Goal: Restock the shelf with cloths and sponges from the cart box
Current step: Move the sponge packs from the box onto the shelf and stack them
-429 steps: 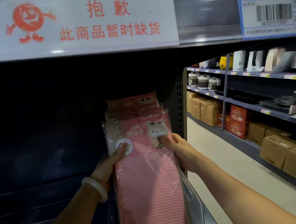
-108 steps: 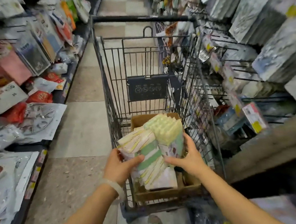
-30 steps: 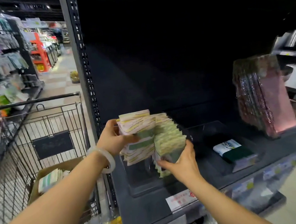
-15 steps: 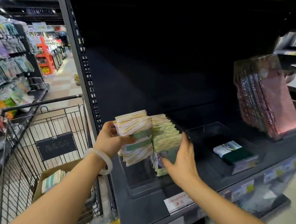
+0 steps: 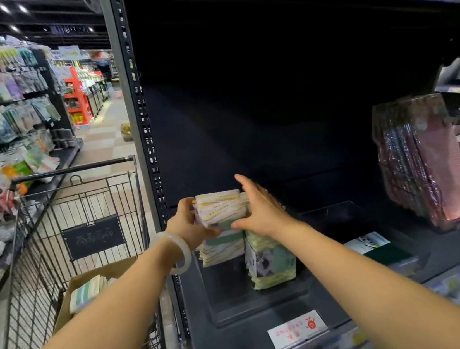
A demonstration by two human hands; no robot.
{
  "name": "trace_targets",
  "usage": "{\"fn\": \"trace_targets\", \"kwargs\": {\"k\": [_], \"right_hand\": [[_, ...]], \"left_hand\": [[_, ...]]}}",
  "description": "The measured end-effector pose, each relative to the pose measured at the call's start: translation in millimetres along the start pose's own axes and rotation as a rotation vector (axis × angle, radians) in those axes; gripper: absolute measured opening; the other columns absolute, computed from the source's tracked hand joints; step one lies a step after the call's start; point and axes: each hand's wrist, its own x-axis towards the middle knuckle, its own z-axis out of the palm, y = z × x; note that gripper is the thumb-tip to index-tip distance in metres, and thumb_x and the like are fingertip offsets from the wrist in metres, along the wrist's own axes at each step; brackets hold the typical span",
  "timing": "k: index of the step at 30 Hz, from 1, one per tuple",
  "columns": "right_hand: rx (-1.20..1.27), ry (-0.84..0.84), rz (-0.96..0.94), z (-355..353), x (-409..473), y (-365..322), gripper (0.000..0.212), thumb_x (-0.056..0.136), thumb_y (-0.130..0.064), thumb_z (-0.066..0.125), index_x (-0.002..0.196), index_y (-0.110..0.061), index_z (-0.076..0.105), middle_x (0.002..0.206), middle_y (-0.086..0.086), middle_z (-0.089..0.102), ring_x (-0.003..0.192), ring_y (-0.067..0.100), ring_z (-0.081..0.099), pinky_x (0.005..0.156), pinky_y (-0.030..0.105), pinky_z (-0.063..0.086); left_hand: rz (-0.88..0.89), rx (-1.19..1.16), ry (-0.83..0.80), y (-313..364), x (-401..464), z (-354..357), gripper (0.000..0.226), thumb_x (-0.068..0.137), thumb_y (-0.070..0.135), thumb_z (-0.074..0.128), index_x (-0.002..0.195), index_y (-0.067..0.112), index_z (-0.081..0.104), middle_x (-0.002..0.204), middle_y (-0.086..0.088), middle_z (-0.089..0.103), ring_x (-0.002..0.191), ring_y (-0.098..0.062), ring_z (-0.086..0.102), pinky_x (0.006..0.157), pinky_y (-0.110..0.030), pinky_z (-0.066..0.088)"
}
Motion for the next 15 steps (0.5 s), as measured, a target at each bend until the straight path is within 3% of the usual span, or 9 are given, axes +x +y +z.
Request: {"fn": "trace_targets", "kwargs": {"k": [2,5,7,12,15], "right_hand": [[-0.098,-0.038,0.011,7,10,2,0.089,0.075,-0.018,0.076,0.147,-0.021,0.025,0.146,0.007,0.037,0.134,0.024,0.038,0.108,0.032,0.034],[-0.198,-0.025,0.002,20,21,6,0.056,0.08,-0.018,0.07,0.132,-0.014,0.049,0.132,0.007,0.053,0.122,0.024,0.05,0.099,0.031,0.041],[-0.222,-0.006,-0.006,26,28,6,0.045,0.081,-0.017,0.068,0.124,-0.012,0.056,0.127,0.007,0.057,0.118,0.025,0.053,0.097,0.031,0.043],[-0.293,-0.046,0.007,23,47,-1,0.056,0.077,-0.023,0.075,0.128,-0.015,0.054,0.125,0.009,0.052,0.118,0.027,0.049,0.099,0.036,0.043],[-0.332,-0.026,0.003,22,56,0,0.051,0.079,-0.022,0.073,0.127,-0.016,0.055,0.124,0.008,0.053,0.117,0.026,0.048,0.098,0.034,0.043]], "left_hand": [[0.005,0.234,0.009,-2,6,1,0.09,0.048,0.04,0.076,0.127,0.026,0.035,0.118,-0.006,0.061,0.114,-0.029,0.056,0.098,-0.044,0.047],[0.041,0.632,0.109,-4,11,1,0.069,0.073,0.035,0.071,0.132,0.021,0.037,0.125,-0.006,0.054,0.121,-0.03,0.043,0.101,-0.039,0.039],[0.04,0.705,0.123,-6,19,2,0.064,0.077,0.035,0.069,0.132,0.02,0.039,0.128,-0.006,0.05,0.12,-0.029,0.042,0.1,-0.036,0.039],[0.074,0.756,0.166,-2,35,-2,0.06,0.079,0.037,0.068,0.132,0.021,0.043,0.129,-0.003,0.051,0.122,-0.027,0.041,0.099,-0.035,0.039],[0.08,0.767,0.173,0,41,-2,0.062,0.08,0.038,0.066,0.134,0.023,0.041,0.131,-0.002,0.051,0.124,-0.027,0.04,0.101,-0.036,0.037]]}}
